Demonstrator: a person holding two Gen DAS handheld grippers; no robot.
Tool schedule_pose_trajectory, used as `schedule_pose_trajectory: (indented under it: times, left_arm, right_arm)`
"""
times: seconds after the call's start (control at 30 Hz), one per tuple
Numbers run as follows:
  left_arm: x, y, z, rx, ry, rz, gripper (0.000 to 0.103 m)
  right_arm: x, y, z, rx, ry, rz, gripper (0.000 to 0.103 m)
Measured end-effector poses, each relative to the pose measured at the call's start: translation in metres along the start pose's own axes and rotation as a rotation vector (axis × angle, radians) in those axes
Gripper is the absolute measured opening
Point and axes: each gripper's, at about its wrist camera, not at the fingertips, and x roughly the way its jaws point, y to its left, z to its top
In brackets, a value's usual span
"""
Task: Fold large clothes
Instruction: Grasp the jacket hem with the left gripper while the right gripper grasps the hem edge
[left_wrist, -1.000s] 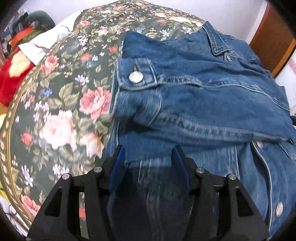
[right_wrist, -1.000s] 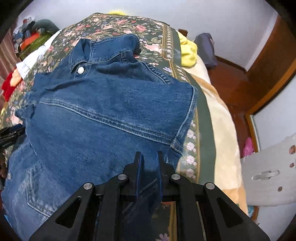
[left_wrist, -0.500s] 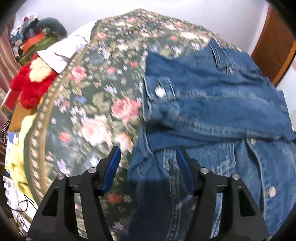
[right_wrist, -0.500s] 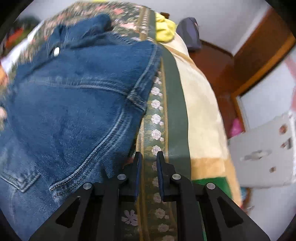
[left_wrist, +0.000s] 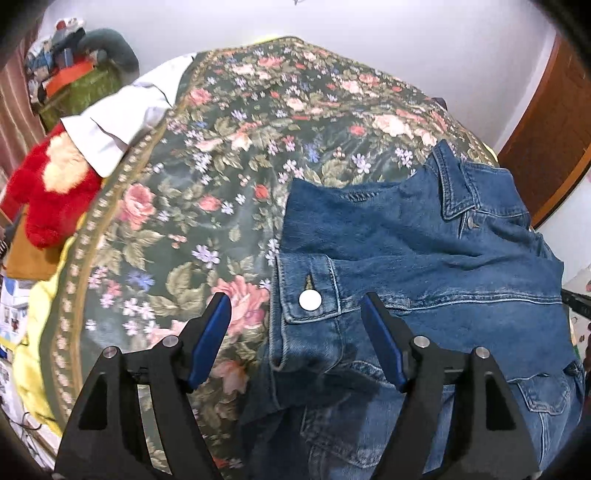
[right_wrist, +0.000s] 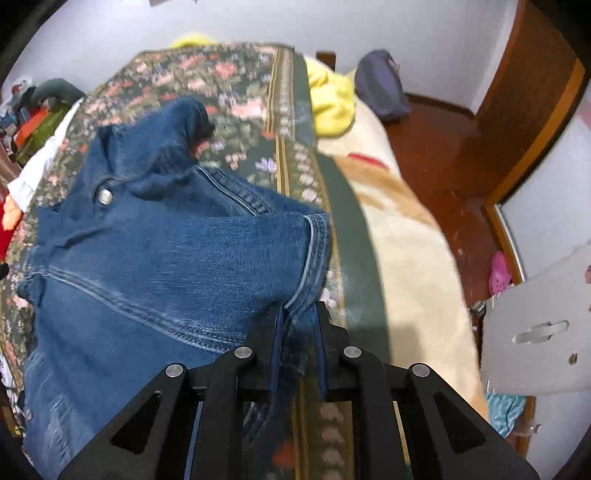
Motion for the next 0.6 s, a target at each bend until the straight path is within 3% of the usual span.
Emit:
schedule_pose_trajectory:
  times: [0.1,0.13,0.17,0.2,0.23,0.27,0.4,0.6]
  left_arm:
    - [0.013,-0.003,-0.001,0.024,0.022,0.013,0.072]
    - [0.017,-0.003,0.0,0.033,0.028,0.022,0.072]
    - [0.021,-0.003,0.0,0.039,0.033,0.028,0.072]
    - [0.024,-0.002,0.002,0.041,0.035,0.029,0.072]
    - [0.027,-0.001,0.003,0.041,0.036,0.027,0.072]
    - [0.031,0.0,0.006,0.038,0.039,0.022,0.072]
    - [0.045,0.006,0.019,0.022,0.049,-0.002,0.072]
    - [0.082,0.01,0.052,-0.014,0.093,-0.055,0.072]
  right_arm:
    - [0.005,-0.002,-0.005,-0.01,-0.029,0.007,0.017]
    - [0.003,-0.003,-0.007,-0.018,-0.044,-0.027,0.038]
    - [0.002,-0.004,-0.01,-0.029,-0.061,-0.086,0.073]
    - [0.001,-0.006,-0.014,-0.043,-0.084,-0.159,0.084]
    - [-0.001,-0.008,-0.018,-0.072,-0.115,-0.215,0.089]
    - [-0.001,-0.011,-0.02,-0.081,-0.112,-0.205,0.088]
    - [-0.01,-0.031,-0.021,-0.028,-0.101,-0.102,0.088]
    - [-0.032,-0.043,-0.001,0.093,-0.163,0.092,0.088]
